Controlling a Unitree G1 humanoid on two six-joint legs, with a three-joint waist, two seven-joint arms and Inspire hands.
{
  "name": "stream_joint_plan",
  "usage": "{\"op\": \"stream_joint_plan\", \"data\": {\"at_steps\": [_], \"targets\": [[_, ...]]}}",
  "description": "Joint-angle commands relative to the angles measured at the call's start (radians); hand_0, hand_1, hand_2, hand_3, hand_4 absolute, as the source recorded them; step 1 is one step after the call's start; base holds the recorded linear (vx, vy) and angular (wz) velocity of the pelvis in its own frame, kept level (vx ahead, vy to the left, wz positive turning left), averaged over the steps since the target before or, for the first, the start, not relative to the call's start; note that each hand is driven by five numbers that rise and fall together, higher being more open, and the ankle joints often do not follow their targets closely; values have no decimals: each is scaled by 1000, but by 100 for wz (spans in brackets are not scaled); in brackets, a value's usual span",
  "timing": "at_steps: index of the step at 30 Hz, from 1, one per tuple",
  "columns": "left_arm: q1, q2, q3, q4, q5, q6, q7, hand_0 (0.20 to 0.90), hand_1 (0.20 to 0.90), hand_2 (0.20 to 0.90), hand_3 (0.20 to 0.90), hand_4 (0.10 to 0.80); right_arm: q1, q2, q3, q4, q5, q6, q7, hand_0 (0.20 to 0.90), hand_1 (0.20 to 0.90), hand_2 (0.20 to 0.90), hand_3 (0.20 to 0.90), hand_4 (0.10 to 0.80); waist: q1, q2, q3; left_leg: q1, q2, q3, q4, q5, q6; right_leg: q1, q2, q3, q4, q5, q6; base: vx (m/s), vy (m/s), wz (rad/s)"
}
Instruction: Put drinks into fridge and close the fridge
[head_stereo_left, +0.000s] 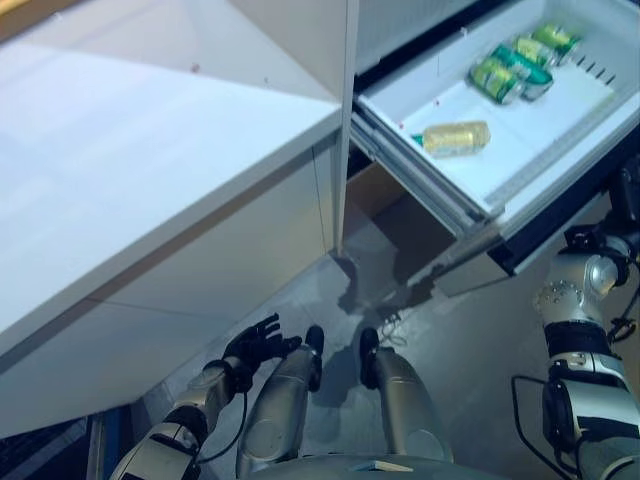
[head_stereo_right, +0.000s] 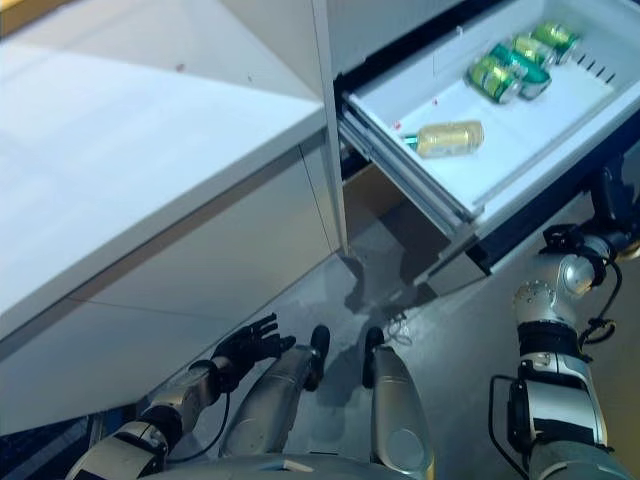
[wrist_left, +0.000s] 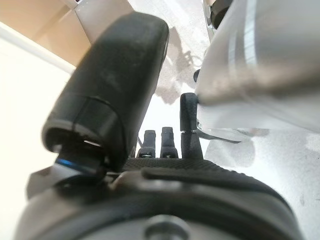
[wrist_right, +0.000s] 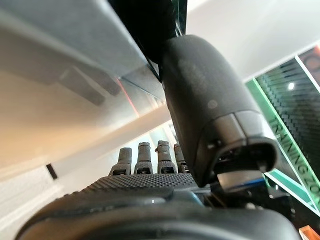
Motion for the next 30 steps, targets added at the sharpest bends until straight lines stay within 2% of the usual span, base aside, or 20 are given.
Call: {"op": "stream_joint_plan", "data": {"at_steps": [1, 9, 16, 18, 25, 30], "targets": [[148, -40, -43, 29, -3, 30, 0, 900, 900, 900, 900, 800, -85, -81, 97, -91, -106, 12, 166, 900, 900, 900, 900, 800, 33, 4, -40, 22, -26, -11, 49, -121, 70, 78, 6, -12, -68, 49, -24, -23, 50, -8], [175, -32, -42, 47, -28, 9, -17, 900, 900, 900, 900, 800, -241, -82, 207, -79, -126, 76, 339, 900, 900, 900, 900, 800, 76, 34, -31, 48, -38, -51, -32, -64, 50, 93, -7, -35, -83, 47, -20, 3, 54, -2], [179, -19, -43, 52, -22, 8, -33, 900, 900, 900, 900, 800, -368, -98, 300, -10, -176, 128, 367, 900, 900, 900, 900, 800, 126, 49, -23, 73, -51, -101, -81, -34, 40, 119, -27, -81, -83, 34, -20, 26, 13, 17], [180, -8, -50, 55, -6, 10, -50, 900, 900, 900, 900, 800, -416, -116, 339, 41, -188, 194, 390, 900, 900, 900, 900, 800, 152, 53, -29, 89, -55, -131, -109, -21, 34, 139, -35, -108, -92, 28, -22, 96, -19, 27], [202, 10, -69, 51, 20, -4, -78, 900, 900, 900, 900, 800, -476, -163, 401, 125, -217, 233, 377, 900, 900, 900, 900, 800, 196, 59, -37, 134, -53, -185, -175, 6, 24, 197, -49, -162, -134, 23, -23, 66, -9, 40], [210, 21, -74, 58, 47, -5, -83, 900, 900, 900, 900, 800, -482, -162, 385, 135, -230, 202, 281, 900, 900, 900, 900, 800, 219, 52, -48, 171, -57, -217, -196, 4, 23, 245, -57, -182, -165, 20, -21, 88, -21, 36]]}}
